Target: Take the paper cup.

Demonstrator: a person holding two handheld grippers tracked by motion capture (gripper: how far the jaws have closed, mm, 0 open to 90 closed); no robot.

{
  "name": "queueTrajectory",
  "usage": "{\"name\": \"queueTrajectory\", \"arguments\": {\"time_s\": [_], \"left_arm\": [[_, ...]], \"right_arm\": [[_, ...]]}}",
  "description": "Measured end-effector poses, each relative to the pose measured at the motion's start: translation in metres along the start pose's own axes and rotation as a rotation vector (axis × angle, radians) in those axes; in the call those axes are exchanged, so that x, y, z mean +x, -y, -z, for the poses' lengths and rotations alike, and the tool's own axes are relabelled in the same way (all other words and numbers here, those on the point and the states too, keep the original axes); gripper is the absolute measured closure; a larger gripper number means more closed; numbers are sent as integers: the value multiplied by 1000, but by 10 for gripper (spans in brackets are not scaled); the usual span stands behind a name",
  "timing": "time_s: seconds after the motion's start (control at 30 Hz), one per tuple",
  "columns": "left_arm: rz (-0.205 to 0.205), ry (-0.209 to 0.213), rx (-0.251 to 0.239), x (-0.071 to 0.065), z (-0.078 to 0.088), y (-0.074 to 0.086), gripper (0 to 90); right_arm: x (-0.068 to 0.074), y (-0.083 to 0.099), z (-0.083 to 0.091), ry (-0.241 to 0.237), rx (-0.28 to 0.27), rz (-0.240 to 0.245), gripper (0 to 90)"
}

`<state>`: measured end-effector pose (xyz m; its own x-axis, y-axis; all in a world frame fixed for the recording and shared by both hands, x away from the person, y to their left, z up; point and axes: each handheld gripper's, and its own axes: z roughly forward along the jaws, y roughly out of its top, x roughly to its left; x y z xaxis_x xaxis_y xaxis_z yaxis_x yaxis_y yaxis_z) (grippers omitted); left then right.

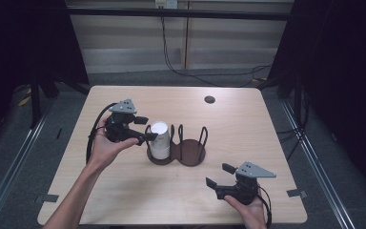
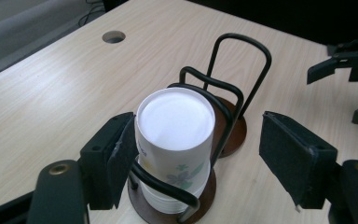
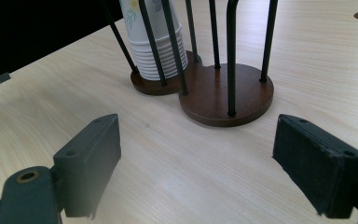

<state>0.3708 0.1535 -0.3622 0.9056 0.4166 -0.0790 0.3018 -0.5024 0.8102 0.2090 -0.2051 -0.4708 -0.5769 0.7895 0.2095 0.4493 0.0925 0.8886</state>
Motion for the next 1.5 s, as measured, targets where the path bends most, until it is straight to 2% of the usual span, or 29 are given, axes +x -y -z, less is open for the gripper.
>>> {"name": "queueTrajectory", "arguments": {"time_s": [0.2,0.23,0.43,0.5,0.53,0.57,0.6,0.73,0.87,0.97,1.0,1.03,1.1,1.2,1.27,1.3,1.37,1.47,1.5], "left_arm": [[-31,-10,82,4,-10,-10,244],[-29,-9,77,4,-11,-11,244],[-45,-4,146,9,-18,-24,244],[-47,2,177,11,-23,-28,237],[-38,-3,178,10,-25,-28,232],[-57,-1,199,12,-27,-29,220],[-45,7,217,13,-29,-29,212],[-40,2,255,16,-36,-29,210],[-31,24,274,17,-38,-29,217],[-39,21,306,16,-42,-31,246],[-27,16,299,15,-44,-31,258],[-41,27,310,16,-44,-32,258],[-25,20,331,14,-47,-35,269],[-43,10,355,12,-50,-37,301],[-33,5,361,11,-52,-36,306],[-53,-2,379,12,-53,-36,306],[-37,5,378,12,-56,-35,306],[-44,2,404,13,-59,-35,320],[-26,-3,401,12,-60,-35,322]], "right_arm": [[0,0,0,-4,7,-2,144],[1,0,-1,-8,5,-4,144],[1,1,-1,-8,9,-6,146],[1,1,-1,-9,10,-6,146],[1,1,-1,-8,10,-7,146],[1,1,-1,-7,10,-6,146],[0,1,-1,-8,10,-7,146],[0,1,-1,-9,12,-4,147],[0,1,-1,-17,23,-3,151],[1,1,-2,-17,28,-1,151],[1,1,-2,-16,29,-2,151],[1,1,-2,-16,29,-1,151],[1,1,-2,-16,28,0,151],[0,1,-2,-16,25,-2,151],[0,1,-2,-14,30,-4,152],[0,1,-2,-16,29,-3,152],[1,1,-2,-16,30,-2,151],[1,1,-2,-14,31,1,154],[0,1,-2,-15,32,1,154]]}}
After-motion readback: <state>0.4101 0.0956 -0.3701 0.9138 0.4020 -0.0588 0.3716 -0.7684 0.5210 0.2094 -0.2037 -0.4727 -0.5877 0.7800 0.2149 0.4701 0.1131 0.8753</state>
